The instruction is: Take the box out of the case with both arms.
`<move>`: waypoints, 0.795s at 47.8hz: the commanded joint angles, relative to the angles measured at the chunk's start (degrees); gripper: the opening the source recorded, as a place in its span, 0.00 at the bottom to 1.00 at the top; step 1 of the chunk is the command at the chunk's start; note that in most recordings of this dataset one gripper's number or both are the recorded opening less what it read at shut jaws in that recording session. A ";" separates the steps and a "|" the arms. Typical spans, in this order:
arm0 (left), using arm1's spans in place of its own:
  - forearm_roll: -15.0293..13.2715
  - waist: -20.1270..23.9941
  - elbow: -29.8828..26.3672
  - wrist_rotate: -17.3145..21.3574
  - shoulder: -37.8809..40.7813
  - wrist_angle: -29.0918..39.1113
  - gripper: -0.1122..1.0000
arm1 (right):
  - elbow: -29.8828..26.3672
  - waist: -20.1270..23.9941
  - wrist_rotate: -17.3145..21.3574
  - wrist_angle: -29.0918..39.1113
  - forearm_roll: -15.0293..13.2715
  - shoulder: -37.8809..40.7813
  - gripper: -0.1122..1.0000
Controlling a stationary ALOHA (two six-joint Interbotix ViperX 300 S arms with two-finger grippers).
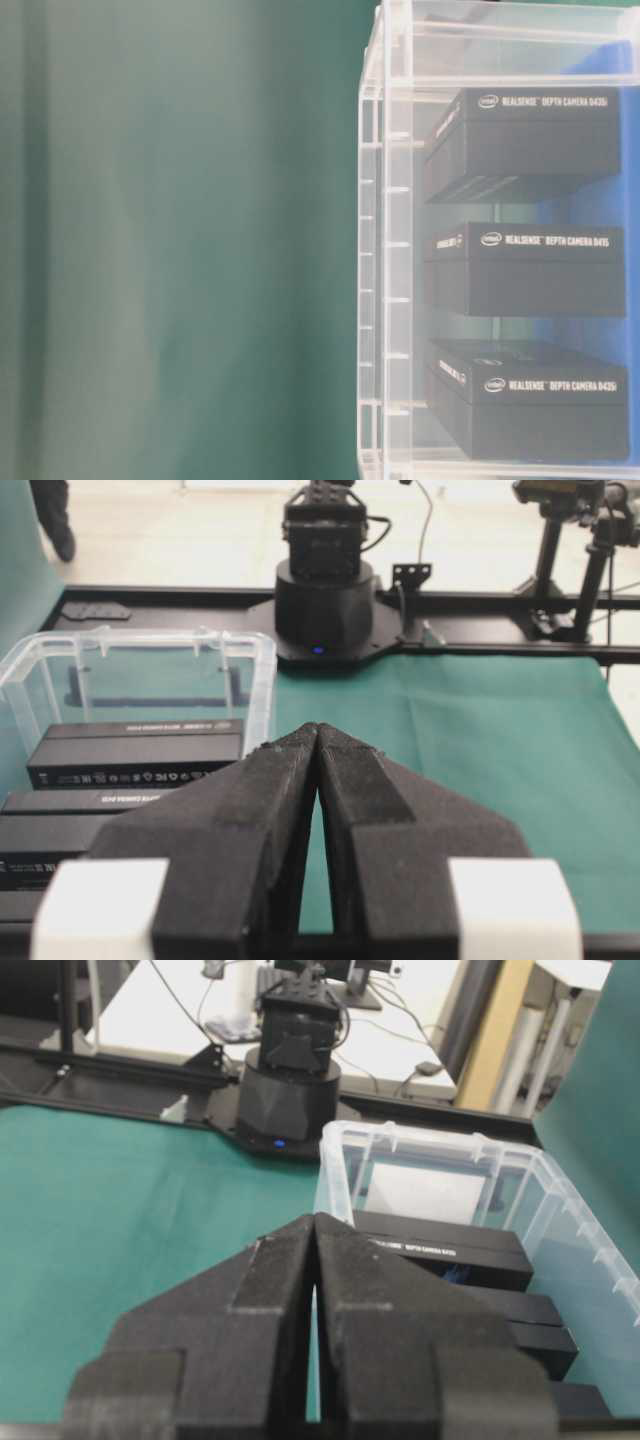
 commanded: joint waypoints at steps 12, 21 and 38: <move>0.79 -0.09 -2.64 -0.26 -0.09 1.93 0.10 | -4.48 -0.09 1.05 6.24 0.00 0.97 0.10; 0.79 0.00 -5.89 -0.70 -0.88 5.10 0.10 | -9.67 -0.09 1.05 10.28 0.00 0.79 0.10; 0.97 -0.09 -26.89 -0.70 0.18 29.88 0.10 | -28.30 -0.09 1.05 29.71 0.00 2.29 0.10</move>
